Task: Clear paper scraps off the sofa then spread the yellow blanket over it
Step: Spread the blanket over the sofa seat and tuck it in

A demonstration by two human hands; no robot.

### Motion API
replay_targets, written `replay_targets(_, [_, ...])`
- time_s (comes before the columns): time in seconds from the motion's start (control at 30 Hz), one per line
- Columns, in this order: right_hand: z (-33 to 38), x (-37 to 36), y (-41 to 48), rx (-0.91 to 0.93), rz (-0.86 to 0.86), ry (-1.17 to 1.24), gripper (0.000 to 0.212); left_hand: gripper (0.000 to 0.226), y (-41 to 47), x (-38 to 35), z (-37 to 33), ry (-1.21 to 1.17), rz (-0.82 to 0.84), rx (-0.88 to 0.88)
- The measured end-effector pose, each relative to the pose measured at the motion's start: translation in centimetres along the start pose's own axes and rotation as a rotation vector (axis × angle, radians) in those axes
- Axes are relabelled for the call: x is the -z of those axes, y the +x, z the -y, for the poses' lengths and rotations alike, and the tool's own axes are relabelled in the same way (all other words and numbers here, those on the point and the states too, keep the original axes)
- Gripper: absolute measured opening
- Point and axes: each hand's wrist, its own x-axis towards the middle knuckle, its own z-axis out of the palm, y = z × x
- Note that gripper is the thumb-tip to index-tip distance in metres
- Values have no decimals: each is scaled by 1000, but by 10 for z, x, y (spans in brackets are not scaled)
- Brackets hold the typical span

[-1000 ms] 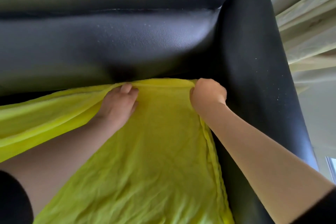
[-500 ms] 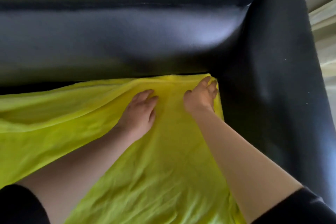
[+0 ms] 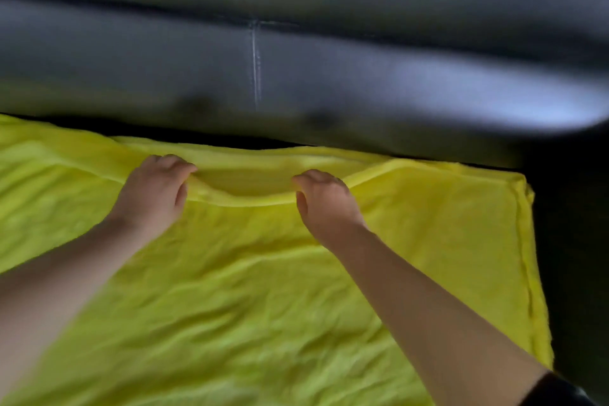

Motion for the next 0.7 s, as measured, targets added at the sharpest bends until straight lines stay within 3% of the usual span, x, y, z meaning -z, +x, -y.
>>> replay_targets(0.1, [22,-9,23,-2,121,-160,34,55,10,1,41,58,161,-70])
replay_targets(0.23, [36,-7,39,-19,88,-338,25,38,27,9,59,130,262,-104])
replay_targets(0.37, [46,-2,48,-108,33,-403,23,31,32,18,81,58,81,-131])
replay_targets(0.5, [43,4,57,-230,-82,-360,18,31,36,24,89,-73,-182,38])
replay_targets(0.6, [43,-2,66,-245,-221,-219,12,35,40,16,94,-72,-234,129])
replay_targets(0.7, [41,-19,65,-249,-322,-216,19,45,41,4,89,-161,-195,220])
